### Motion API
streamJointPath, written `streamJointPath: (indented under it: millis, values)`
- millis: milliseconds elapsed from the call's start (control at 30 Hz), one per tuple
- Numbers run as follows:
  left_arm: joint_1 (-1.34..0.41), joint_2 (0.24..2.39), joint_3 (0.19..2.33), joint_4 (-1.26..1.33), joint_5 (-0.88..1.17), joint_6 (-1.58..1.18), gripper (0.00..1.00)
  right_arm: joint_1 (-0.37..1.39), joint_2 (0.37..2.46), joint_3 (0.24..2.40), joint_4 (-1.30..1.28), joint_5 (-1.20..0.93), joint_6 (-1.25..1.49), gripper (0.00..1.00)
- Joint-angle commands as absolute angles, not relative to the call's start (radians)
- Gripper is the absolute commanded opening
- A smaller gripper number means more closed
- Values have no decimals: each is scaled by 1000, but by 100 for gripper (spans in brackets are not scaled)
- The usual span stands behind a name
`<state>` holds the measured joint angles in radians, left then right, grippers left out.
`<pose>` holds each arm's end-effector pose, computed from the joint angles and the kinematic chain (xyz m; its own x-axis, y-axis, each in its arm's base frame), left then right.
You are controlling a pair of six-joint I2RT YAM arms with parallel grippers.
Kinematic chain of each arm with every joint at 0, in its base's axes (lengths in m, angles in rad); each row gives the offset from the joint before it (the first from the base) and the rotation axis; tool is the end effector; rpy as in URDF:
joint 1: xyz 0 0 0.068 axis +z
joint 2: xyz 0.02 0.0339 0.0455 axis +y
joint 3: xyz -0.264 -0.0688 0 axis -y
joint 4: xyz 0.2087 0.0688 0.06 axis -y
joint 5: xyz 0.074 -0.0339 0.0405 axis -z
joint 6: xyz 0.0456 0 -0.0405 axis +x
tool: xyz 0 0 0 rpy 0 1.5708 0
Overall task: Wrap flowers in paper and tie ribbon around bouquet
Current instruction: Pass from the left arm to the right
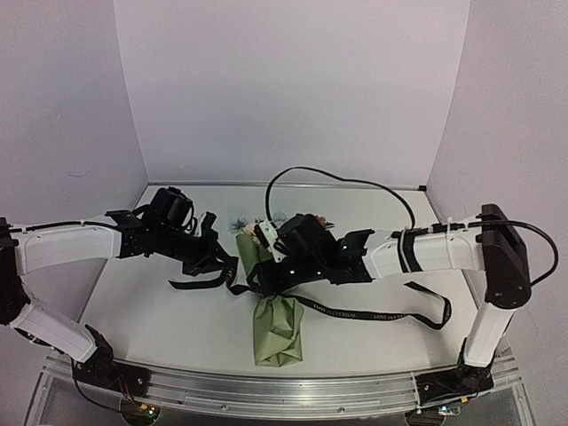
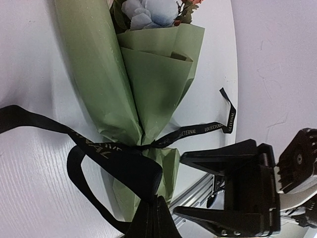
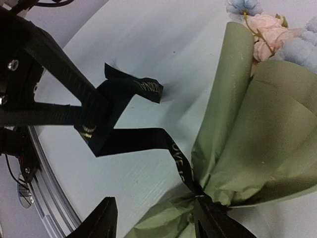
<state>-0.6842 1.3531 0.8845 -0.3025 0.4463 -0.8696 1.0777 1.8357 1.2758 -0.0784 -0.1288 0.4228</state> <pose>0.1881 -0.1789 0.2503 -0.9673 -0.1004 -0.2328 0.1099 0.6613 -0.7420 0.1811 0.3495 0.2373 -0.6357 -0.3233 -0.7010 -0.7255 0.5606 0.3993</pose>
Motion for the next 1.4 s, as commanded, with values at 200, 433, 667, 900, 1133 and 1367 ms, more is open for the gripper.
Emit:
streamJointPath:
  millis: [200,433,667,900,1133,1367]
  values:
    - [-633,1304,869,-203,615,-1070,0,1159,1938,1357,99,-72,403,52]
    - [-606,1298,850,-161,646,-1113,0,1187,1963,1375,103,-29,383,51]
    - [-600,1280,844,-157,648,-1126,0,1189,2025,1451,79,0,351,46]
    - [-578,1263,823,-197,610,-1115,0,1189,2036,1494,-7,33,336,18]
    - [-572,1273,759,-201,593,-1045,0,1189,1921,1402,-102,54,347,0]
    - [-586,1287,680,-161,604,-971,10,1189,1780,1318,-302,70,364,0]
